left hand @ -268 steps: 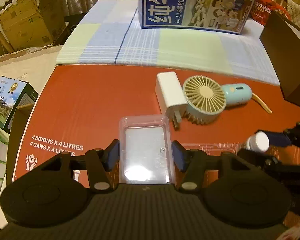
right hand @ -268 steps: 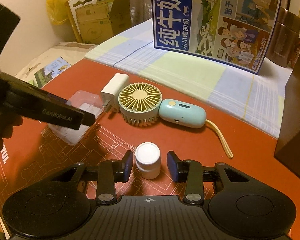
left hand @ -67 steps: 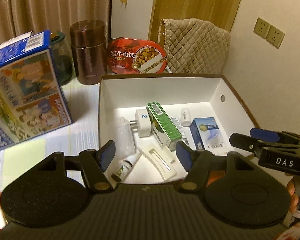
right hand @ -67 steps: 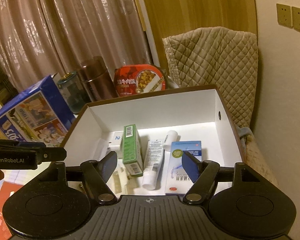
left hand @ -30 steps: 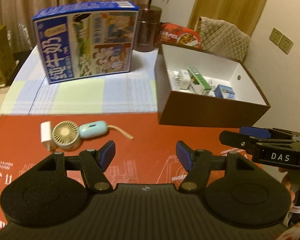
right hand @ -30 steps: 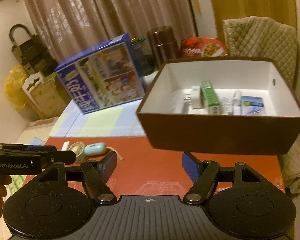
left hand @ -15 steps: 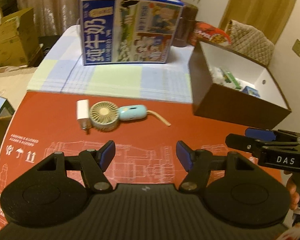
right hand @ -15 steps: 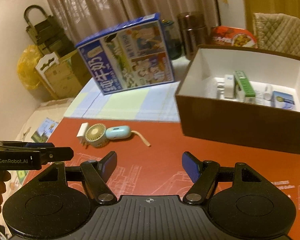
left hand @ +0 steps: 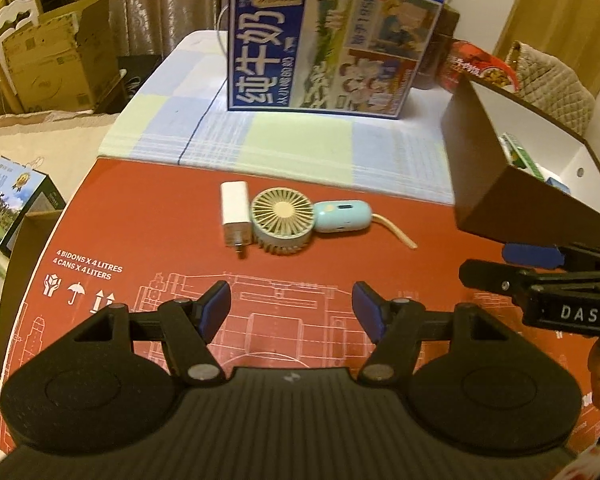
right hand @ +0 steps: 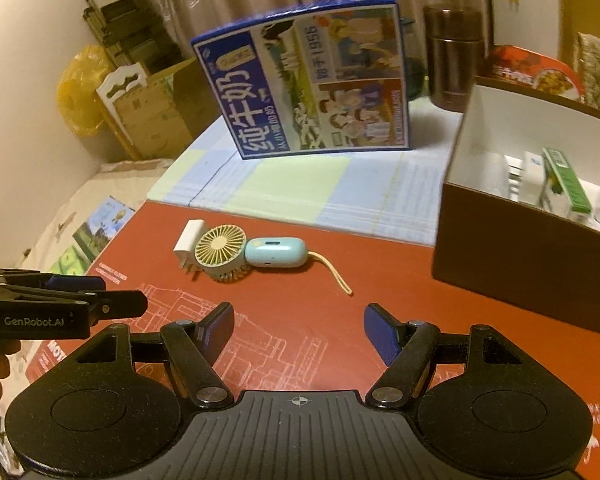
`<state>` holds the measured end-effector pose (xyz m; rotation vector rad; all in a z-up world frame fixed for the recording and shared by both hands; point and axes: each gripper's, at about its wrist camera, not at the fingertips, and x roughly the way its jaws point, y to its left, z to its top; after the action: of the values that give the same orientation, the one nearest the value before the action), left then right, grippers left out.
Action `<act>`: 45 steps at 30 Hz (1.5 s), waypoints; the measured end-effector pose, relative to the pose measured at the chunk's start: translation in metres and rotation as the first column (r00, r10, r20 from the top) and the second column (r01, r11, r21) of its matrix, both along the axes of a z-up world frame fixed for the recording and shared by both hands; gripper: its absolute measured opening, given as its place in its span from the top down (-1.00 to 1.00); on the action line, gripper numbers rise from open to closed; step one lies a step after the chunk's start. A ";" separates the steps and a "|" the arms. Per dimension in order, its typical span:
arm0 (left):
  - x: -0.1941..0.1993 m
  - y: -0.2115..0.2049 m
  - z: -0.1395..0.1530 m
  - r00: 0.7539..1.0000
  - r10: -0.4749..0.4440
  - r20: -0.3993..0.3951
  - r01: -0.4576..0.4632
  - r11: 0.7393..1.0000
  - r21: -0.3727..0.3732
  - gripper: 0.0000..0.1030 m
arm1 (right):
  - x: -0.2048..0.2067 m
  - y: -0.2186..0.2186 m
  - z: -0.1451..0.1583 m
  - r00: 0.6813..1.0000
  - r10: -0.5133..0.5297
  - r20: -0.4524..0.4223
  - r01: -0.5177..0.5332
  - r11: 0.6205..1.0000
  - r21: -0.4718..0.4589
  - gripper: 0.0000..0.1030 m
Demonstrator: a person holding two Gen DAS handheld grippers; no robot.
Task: Organize rigid objects
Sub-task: 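Move both tools back over the plug adapter and fan on the mat, then grasp the white plug adapter with the left tool while the right tool grasps the mint fan handle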
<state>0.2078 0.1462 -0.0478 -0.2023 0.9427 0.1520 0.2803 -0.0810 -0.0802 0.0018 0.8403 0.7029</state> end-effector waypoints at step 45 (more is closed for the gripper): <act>0.063 0.056 -0.068 0.995 -0.014 -0.102 0.015 1.000 0.002 -0.22 | 0.077 0.087 -0.067 0.995 0.041 -0.093 -0.049 0.995 -0.085 0.57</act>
<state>0.2704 0.2021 -0.1156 -0.1862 1.0452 0.1515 0.3577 0.0060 -0.1467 -0.0644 0.9611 0.7121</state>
